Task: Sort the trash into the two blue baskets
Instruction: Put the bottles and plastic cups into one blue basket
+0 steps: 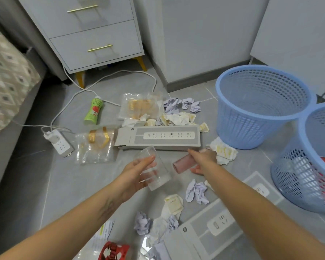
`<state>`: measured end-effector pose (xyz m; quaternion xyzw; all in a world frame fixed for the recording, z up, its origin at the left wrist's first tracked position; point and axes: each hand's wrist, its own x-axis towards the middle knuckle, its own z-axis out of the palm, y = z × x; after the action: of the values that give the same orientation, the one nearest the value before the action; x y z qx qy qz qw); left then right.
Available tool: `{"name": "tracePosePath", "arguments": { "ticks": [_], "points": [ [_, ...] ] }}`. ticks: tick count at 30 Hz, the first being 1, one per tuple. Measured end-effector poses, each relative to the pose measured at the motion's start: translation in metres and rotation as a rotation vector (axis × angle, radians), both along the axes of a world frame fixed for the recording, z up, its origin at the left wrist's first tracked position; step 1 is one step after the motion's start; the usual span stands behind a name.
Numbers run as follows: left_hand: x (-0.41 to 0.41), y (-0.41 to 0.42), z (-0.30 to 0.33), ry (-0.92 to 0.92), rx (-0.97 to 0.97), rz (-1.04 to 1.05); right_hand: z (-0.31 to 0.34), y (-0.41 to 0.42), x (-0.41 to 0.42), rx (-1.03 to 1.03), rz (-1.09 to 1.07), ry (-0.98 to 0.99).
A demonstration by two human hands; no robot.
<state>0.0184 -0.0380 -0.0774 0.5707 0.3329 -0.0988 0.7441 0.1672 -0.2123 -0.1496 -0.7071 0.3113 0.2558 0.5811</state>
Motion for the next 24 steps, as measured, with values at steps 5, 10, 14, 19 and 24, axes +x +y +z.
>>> {"name": "tracePosePath", "arguments": {
  "ticks": [5,10,14,19,24],
  "points": [
    [-0.003,0.008,-0.003,0.03,0.011,0.005,-0.003,0.003,-0.001,-0.208,0.168,-0.096],
    [-0.005,0.01,-0.002,0.019,-0.003,0.005,0.0,-0.008,-0.014,-0.02,0.165,-0.107],
    [-0.007,0.004,0.001,0.012,-0.015,0.02,0.046,-0.026,-0.034,0.386,0.131,-0.049],
    [-0.001,-0.02,0.0,0.045,-0.107,0.022,0.124,-0.076,-0.052,0.559,0.459,-0.238],
    [0.032,-0.073,0.026,0.004,-0.144,-0.151,0.21,-0.165,-0.031,0.337,0.209,-0.776]
  ]
}}
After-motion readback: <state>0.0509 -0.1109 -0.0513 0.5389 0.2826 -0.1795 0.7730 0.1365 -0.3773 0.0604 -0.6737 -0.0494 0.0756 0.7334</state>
